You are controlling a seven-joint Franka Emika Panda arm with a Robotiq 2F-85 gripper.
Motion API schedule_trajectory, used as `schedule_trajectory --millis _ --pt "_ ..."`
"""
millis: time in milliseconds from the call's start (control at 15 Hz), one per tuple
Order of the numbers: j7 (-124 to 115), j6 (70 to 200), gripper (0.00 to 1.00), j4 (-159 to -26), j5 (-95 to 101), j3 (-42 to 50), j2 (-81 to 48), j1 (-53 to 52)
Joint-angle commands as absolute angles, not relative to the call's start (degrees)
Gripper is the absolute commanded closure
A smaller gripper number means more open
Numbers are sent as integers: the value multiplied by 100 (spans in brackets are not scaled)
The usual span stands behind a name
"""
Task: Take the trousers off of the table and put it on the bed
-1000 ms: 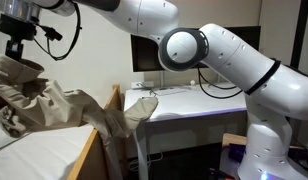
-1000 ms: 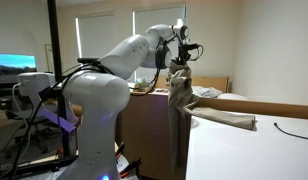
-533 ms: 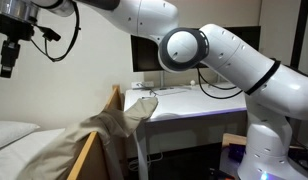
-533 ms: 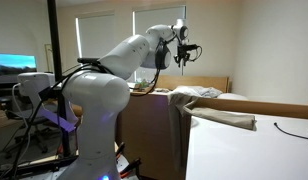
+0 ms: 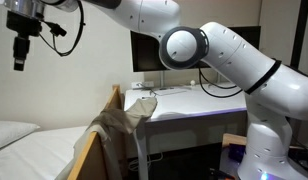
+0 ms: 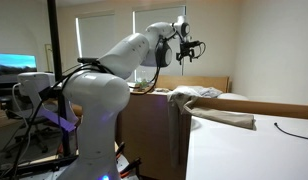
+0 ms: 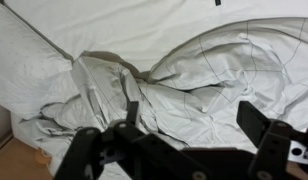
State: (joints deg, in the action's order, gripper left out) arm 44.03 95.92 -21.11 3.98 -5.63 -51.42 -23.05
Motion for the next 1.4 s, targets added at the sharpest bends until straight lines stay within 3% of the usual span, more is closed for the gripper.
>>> schedule_trajectory --millis 0,467,1333 --pt "3939 9250 0 -2279 852 -98 -4796 -2251" --pt "3022 8396 0 -2332 1681 642 -4555 -2146" --pt "174 6426 0 -2230 1264 490 -4278 -1804"
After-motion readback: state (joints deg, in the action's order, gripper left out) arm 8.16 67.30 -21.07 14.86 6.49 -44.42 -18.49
